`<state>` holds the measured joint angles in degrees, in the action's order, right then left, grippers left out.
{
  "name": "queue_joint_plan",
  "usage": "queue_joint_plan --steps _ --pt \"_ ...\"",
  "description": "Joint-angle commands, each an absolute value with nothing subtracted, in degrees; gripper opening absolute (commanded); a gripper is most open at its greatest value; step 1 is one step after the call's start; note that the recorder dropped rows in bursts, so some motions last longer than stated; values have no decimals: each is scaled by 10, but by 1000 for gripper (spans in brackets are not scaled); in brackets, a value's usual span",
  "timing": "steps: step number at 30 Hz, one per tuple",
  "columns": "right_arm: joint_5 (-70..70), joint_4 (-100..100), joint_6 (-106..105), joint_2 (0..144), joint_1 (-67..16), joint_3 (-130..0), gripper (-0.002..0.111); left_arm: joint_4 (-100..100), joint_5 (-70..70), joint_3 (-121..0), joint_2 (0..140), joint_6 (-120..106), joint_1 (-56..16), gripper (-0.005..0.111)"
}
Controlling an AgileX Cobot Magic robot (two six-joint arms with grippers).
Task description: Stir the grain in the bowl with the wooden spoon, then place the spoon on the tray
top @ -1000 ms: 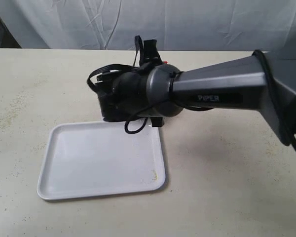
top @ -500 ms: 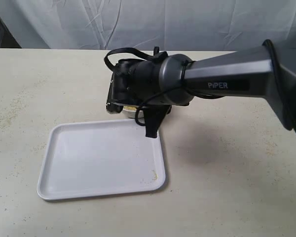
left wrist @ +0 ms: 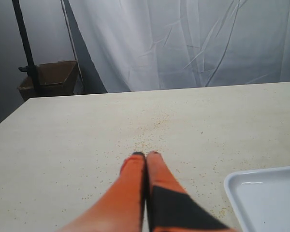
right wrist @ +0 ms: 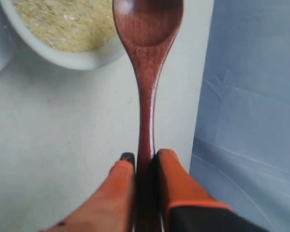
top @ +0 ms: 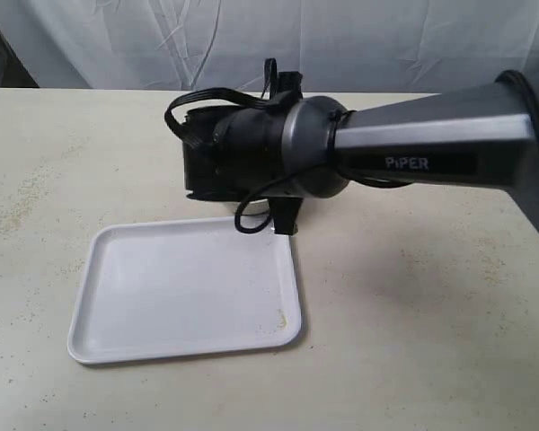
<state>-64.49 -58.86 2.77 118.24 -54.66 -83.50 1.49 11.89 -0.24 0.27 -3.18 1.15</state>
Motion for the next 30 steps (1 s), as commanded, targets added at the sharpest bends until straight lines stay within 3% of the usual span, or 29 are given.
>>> queue_joint_plan --steps 1,9,16,19,24,28,30 --pt "-661 -598 26 1176 -547 -838 -1 16 116 0 0 -31 8 0" --pt "-665 -550 147 1158 -555 -838 -1 16 116 0 0 -31 8 0" --pt "-392 -172 34 1109 -560 -837 -1 16 116 0 0 -31 8 0" --pt "-362 -5 -90 1168 -560 -837 -1 16 116 0 0 -31 8 0" --pt "-342 20 -55 1220 -561 -837 -1 16 116 0 0 -31 8 0" --pt "-342 14 0 1224 -561 -837 21 16 116 0 0 -31 8 0" --pt "-348 17 0 1223 -561 -838 41 16 116 0 0 -31 8 0"
